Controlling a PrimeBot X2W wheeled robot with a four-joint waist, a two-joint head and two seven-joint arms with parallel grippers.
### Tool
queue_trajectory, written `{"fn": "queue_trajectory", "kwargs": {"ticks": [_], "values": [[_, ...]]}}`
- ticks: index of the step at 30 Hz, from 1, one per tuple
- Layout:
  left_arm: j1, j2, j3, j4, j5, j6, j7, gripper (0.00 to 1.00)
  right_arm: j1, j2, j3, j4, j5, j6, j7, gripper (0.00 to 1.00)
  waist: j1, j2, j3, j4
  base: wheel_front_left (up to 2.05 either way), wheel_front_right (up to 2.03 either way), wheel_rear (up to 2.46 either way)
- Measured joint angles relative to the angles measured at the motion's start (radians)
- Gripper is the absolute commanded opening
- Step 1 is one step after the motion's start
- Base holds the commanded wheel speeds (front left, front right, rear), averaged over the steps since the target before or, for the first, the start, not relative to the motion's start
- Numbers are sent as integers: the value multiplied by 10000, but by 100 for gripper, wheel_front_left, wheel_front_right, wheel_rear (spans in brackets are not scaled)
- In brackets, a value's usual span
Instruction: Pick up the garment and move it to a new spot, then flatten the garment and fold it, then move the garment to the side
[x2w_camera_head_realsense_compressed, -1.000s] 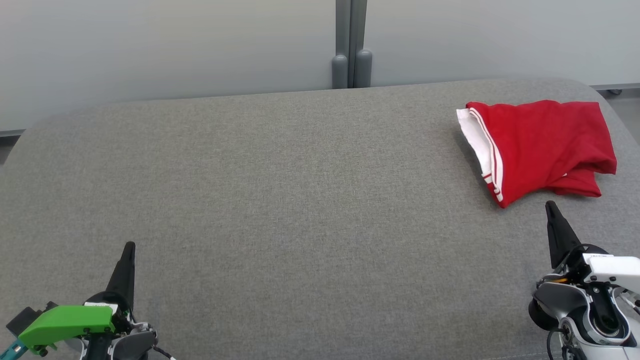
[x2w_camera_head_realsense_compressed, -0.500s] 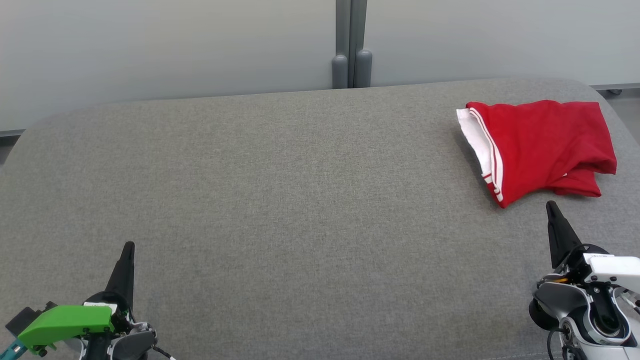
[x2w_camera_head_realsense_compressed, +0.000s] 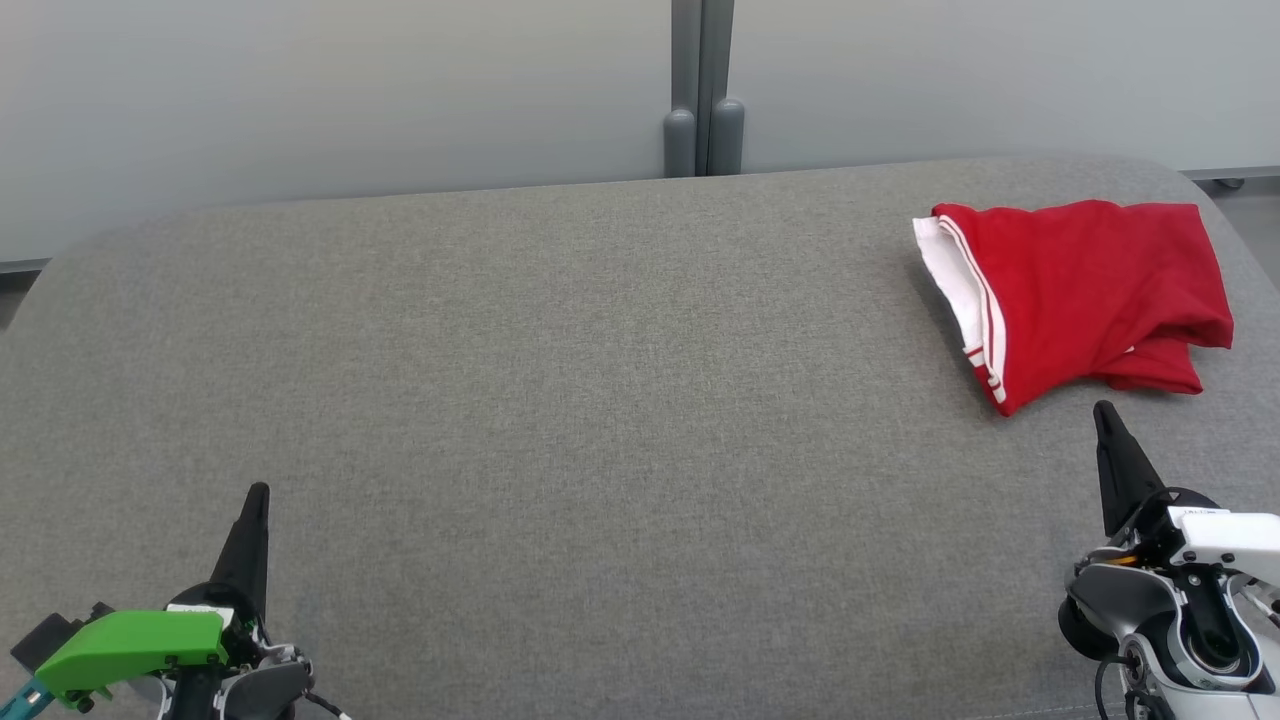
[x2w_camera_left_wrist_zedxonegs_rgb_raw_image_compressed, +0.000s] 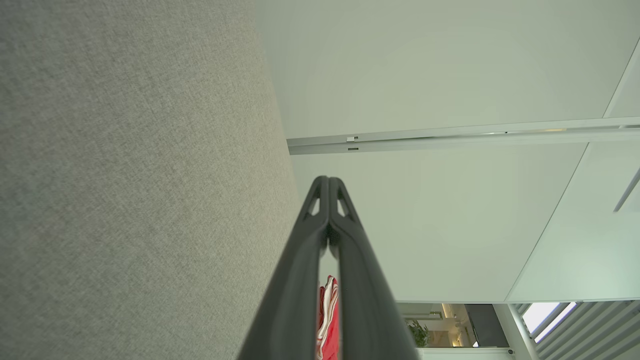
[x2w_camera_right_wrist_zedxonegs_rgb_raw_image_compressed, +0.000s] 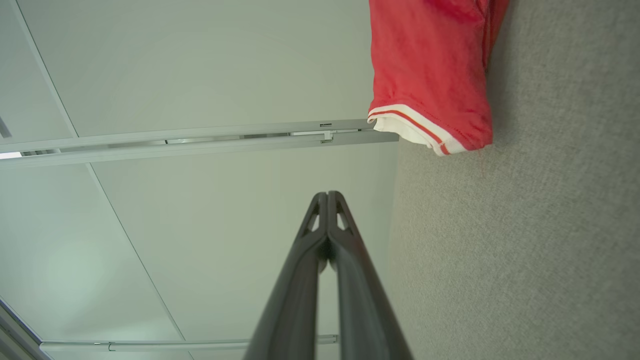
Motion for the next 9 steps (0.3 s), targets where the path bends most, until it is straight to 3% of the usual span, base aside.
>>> {"fn": "queue_trajectory", "kwargs": {"ticks": [9], "values": [[0, 0, 27, -4, 0, 0, 2, 0, 0, 4, -10, -2, -12, 0, 21, 0, 0, 0, 0, 0, 0, 0, 0]]}}
